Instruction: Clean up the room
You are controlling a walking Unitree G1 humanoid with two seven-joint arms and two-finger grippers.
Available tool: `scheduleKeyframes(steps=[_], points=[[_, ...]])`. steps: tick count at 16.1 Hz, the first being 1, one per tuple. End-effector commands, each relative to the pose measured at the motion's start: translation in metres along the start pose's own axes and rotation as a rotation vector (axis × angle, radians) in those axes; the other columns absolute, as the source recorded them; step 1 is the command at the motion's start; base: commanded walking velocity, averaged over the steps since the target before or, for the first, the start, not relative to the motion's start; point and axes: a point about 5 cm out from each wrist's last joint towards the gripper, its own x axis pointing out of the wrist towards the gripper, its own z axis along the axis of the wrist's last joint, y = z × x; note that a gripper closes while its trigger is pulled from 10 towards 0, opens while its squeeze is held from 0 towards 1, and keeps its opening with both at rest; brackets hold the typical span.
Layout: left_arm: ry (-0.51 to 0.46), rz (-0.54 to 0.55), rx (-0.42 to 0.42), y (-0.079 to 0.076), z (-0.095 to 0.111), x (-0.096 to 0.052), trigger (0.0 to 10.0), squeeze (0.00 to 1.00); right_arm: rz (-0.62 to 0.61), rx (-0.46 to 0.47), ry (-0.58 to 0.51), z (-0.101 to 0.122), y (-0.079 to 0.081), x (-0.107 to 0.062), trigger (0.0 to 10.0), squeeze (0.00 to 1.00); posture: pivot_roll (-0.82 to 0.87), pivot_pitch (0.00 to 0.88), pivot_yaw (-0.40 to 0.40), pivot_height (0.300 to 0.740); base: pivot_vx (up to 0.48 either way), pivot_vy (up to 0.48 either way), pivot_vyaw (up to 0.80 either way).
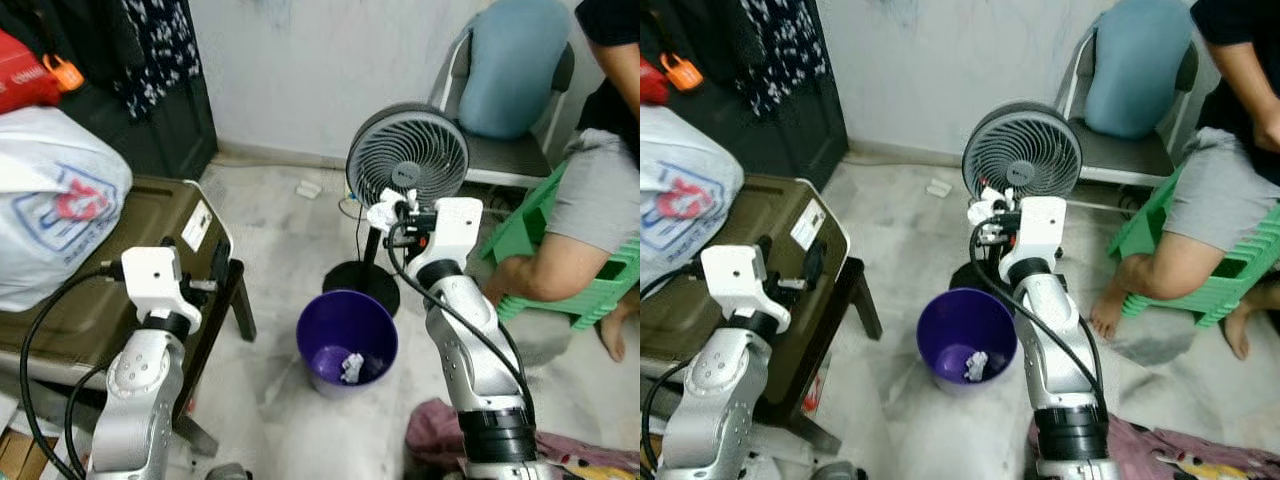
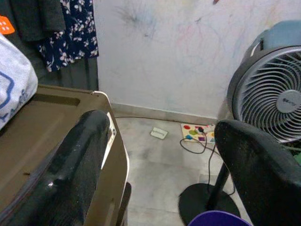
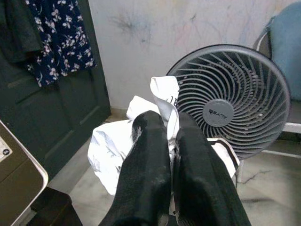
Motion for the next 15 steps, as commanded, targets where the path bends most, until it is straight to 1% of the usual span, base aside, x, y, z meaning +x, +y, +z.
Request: scheduleKeyframes(steps=[1, 11, 14, 15], points=[[-0.013, -0.009, 0.001, -0.0011, 0.0032, 0.0011, 10.0, 0.0, -0.01, -0.002, -0.001, -0.0002, -0.0026, 0.0001, 10.0, 0.0, -0.06, 0.0, -0.011, 0.74, 0.341, 0.0, 0.0], [-0.005, -0.003, -0.003, -0.0016, 0.0016, 0.0011, 10.0, 0.0, -0.004, -0.004, -0.001, -0.0003, -0.0022, 0.0006, 10.0, 0.0, -0.06, 0.0, -0.015, 0.74, 0.335, 0.0, 0.0], [0.005, 0.021, 0.016, 0.0007, 0.0008, 0.001, 10.0, 0.0, -0.002, -0.003, 0.001, -0.001, -0.0018, 0.0006, 10.0, 0.0, -0.06, 0.0, -0.015, 0.74, 0.0, 0.0, 0.0], [-0.004, 0.011, 0.03, 0.0021, 0.0023, -0.0004, 10.0, 0.0, 0.007, -0.006, 0.007, -0.0032, 0.0005, 0.0015, 10.0, 0.0, -0.04, 0.0, -0.02, 0.74, 0.0, 0.0, 0.0]])
